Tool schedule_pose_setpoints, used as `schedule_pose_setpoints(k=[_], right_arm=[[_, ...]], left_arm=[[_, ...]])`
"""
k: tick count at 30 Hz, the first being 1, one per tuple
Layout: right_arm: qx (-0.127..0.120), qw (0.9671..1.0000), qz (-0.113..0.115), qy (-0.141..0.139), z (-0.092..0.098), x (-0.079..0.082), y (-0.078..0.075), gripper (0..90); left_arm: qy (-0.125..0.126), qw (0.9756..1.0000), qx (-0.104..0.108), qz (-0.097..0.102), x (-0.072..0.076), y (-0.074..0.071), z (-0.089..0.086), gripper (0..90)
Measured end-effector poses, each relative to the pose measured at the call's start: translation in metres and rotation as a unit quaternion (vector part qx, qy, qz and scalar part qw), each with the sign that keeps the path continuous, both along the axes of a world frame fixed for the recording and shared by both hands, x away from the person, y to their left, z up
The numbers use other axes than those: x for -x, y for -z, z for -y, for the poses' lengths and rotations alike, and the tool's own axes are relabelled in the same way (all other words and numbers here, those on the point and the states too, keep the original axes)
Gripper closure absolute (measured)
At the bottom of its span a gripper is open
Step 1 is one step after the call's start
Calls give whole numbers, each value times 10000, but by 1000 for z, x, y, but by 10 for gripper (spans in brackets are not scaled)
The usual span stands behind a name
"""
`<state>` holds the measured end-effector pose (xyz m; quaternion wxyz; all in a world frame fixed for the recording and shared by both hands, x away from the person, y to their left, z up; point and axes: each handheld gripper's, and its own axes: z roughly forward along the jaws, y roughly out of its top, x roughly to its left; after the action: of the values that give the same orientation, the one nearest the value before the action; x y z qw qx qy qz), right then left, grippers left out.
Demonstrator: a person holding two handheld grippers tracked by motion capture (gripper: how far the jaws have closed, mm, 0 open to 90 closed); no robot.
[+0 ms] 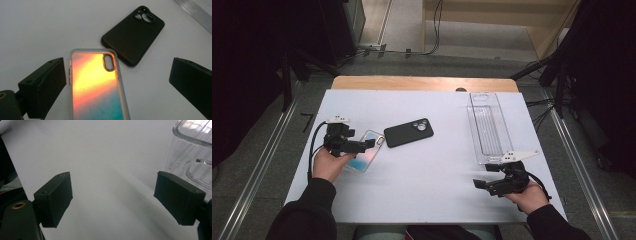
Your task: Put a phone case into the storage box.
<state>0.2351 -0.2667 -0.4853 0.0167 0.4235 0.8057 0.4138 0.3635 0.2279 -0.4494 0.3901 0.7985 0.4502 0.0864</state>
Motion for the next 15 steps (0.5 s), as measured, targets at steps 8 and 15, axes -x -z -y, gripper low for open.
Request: schedule_pose_setpoints(k=[8,15], right_arm=[[-36,10000,-10,5,0,0,0,132],[-51,10000,-25,5,0,1,-1,132]], left_arm=[[120,9999,38,-89,-2,6,0,10],[92,9997,-129,-165,-3,17,3,10]])
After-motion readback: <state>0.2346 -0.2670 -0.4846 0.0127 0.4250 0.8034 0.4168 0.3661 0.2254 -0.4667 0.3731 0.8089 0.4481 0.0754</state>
